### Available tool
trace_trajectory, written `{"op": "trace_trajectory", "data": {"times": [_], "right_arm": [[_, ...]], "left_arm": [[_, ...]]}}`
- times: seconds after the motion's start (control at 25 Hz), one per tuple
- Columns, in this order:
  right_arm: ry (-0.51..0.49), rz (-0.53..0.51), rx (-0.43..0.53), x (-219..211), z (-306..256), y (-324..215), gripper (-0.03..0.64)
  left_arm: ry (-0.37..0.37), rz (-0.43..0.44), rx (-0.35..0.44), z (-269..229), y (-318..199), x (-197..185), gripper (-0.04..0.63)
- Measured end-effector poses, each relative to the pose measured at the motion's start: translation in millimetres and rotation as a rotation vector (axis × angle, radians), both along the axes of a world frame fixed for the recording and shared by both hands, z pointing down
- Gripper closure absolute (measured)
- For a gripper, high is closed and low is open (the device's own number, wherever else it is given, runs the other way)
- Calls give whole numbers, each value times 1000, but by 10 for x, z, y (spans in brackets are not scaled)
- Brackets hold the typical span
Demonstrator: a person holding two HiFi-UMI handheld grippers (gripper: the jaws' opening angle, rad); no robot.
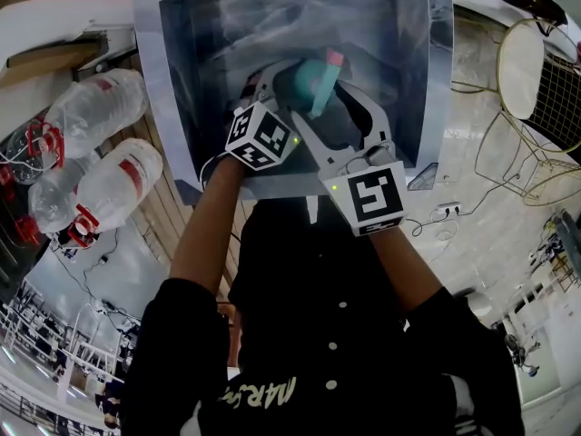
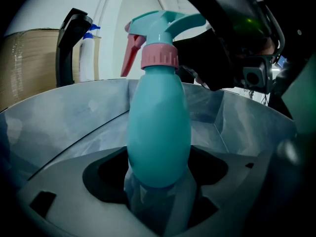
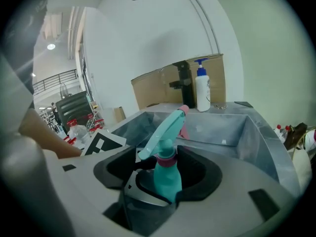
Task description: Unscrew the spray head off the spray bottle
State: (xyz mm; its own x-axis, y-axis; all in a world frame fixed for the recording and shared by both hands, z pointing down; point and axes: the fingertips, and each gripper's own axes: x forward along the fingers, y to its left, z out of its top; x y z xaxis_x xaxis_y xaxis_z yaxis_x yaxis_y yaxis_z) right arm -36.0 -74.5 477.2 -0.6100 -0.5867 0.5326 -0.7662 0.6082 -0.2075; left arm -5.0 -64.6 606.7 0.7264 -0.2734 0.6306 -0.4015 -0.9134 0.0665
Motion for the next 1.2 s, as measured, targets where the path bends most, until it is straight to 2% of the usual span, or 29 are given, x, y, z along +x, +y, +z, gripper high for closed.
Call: {"op": "trace_trajectory", "data": {"times": [0.24, 0.48, 0.64, 0.8, 0.92, 1.04, 1.2], "right_arm": [[44, -21, 28, -49, 35, -100, 356], [126, -73, 87, -33, 112, -174, 430], [123, -119, 94, -20, 141, -179, 453], [60, -226, 130, -56, 129, -145, 454], [-5, -363, 182, -74, 92, -126, 454], [-23, -497, 191, -58, 102, -90, 454], [-53, -578, 192, -43, 98, -76, 456]], "left_arm": [[-4, -2, -2, 2, -5, 0, 207], [-4, 0, -2, 10, -3, 1, 207], [-4, 1, 1, 11, 2, 8, 207], [-1, 5, 1, 16, 6, 2, 207], [-1, 10, 2, 16, 8, 6, 207], [-1, 13, 4, 15, 3, 11, 207], [-2, 12, 1, 5, -5, 12, 207]]}}
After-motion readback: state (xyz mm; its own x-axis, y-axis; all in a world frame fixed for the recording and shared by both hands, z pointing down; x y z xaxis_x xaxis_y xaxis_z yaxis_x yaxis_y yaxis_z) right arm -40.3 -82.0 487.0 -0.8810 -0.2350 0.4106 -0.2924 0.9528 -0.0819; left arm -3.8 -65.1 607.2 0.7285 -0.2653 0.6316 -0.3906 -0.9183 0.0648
